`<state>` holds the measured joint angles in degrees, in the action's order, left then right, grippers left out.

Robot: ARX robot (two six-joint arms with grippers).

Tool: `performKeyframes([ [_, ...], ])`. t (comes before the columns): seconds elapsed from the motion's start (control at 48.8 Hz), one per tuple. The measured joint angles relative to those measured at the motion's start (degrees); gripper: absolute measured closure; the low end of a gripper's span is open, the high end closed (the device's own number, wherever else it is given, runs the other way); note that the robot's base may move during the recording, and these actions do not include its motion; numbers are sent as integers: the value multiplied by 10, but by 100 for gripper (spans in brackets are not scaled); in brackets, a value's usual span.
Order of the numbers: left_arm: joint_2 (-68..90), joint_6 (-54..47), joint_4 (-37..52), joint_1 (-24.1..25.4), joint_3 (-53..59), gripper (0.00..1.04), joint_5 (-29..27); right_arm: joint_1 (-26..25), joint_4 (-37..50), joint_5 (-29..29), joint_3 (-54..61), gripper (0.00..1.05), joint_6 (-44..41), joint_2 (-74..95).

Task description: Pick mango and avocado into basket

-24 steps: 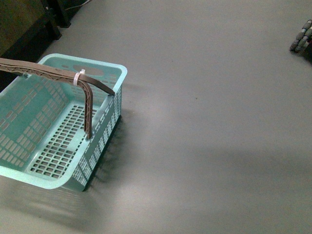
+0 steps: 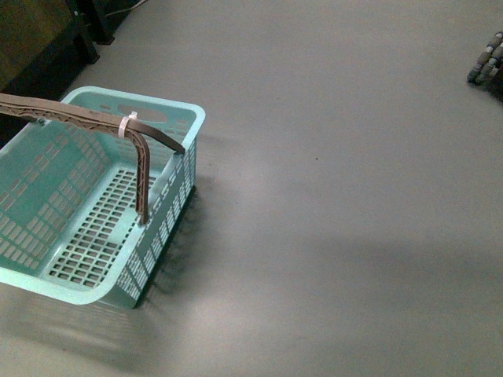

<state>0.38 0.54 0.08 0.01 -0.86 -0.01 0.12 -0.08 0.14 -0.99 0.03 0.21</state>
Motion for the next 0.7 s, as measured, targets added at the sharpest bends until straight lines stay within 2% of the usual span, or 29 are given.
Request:
performKeyframes([
  [0.184,5,7,-10,1,-3,9,4,0,0,0,0,9,0,0],
  [0.246,63,77,-121,12,-50,9,51,0,0,0,0,9,0,0],
  [0.266,121,123,-184,18,-85,9,79,0,0,0,0,9,0,0],
  [0.328,211,240,-219,31,-127,9,119,0,0,0,0,9,0,0],
  [0.41,305,363,-158,59,-170,9,156,0,0,0,0,9,0,0],
  [0.471,375,422,-100,77,-191,9,163,0,0,0,0,9,0,0],
  [0.697,609,482,46,83,-212,9,137,0,0,0,0,9,0,0],
])
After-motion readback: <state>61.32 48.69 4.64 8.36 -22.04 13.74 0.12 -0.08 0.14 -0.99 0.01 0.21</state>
